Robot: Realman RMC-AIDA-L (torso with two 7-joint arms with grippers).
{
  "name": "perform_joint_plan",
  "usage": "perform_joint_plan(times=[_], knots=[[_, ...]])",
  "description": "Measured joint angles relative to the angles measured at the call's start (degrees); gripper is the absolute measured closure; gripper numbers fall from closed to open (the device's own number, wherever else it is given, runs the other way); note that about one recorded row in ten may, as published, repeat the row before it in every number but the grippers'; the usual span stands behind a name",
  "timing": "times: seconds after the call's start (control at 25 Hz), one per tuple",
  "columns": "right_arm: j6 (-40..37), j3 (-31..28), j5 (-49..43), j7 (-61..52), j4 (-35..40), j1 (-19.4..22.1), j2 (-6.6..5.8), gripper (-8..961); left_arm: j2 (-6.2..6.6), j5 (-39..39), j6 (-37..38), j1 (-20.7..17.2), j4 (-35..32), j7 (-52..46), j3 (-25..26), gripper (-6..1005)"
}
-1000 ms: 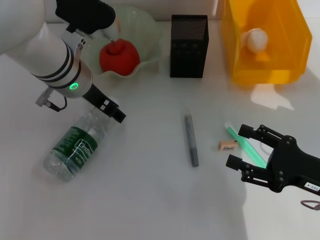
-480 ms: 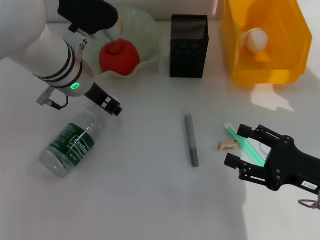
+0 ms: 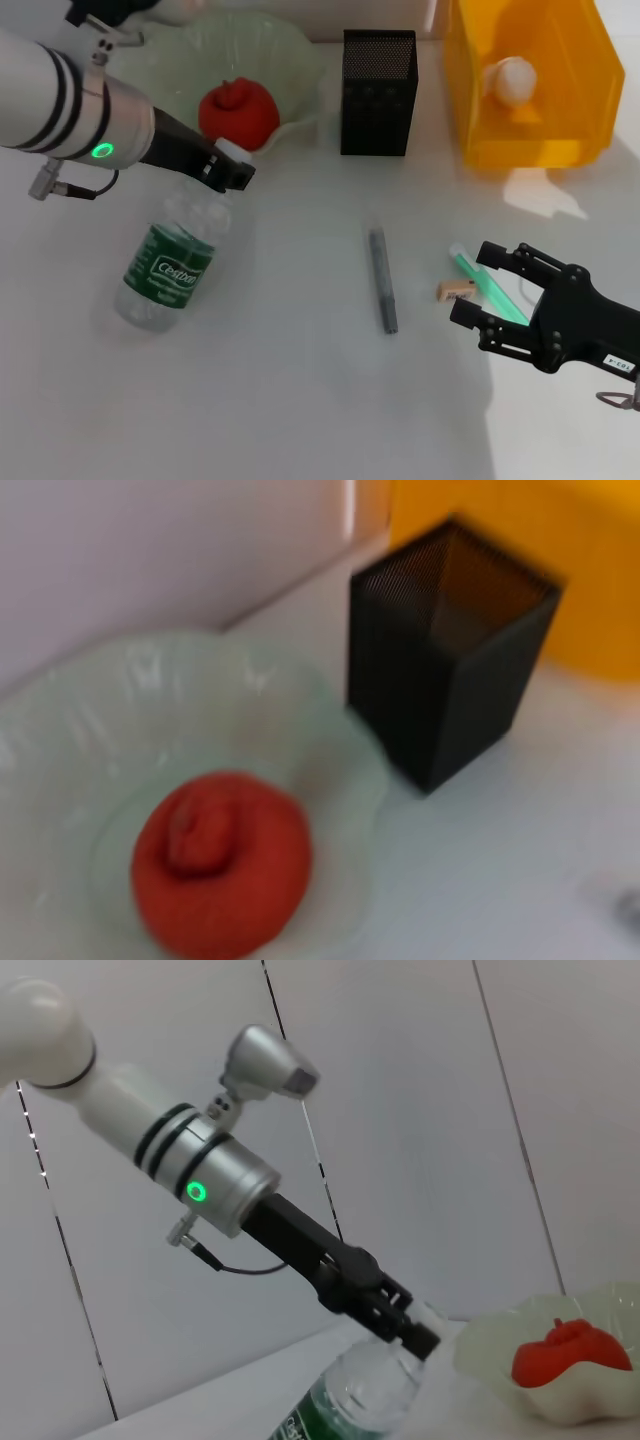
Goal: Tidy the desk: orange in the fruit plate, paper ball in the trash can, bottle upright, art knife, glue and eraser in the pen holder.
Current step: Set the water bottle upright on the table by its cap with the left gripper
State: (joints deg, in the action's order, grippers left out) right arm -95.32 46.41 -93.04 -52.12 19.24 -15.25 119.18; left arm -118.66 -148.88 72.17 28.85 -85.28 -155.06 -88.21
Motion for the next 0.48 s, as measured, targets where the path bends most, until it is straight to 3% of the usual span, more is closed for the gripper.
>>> perform_joint_plan(times=[0.16, 0.48], knots=[[0.06, 0.0, 0.07, -0.09, -1.02, -1.18, 0.03, 116, 0.01, 15.13, -0.55, -5.88, -2.88, 9.71, 6.95, 554], [0.06, -0.09, 0.07, -1.35, -2.15, -2.29, 0.07, 117, -0.02, 30.01, -3.29, -10.93, 2.39, 24.54, 12.16, 555]])
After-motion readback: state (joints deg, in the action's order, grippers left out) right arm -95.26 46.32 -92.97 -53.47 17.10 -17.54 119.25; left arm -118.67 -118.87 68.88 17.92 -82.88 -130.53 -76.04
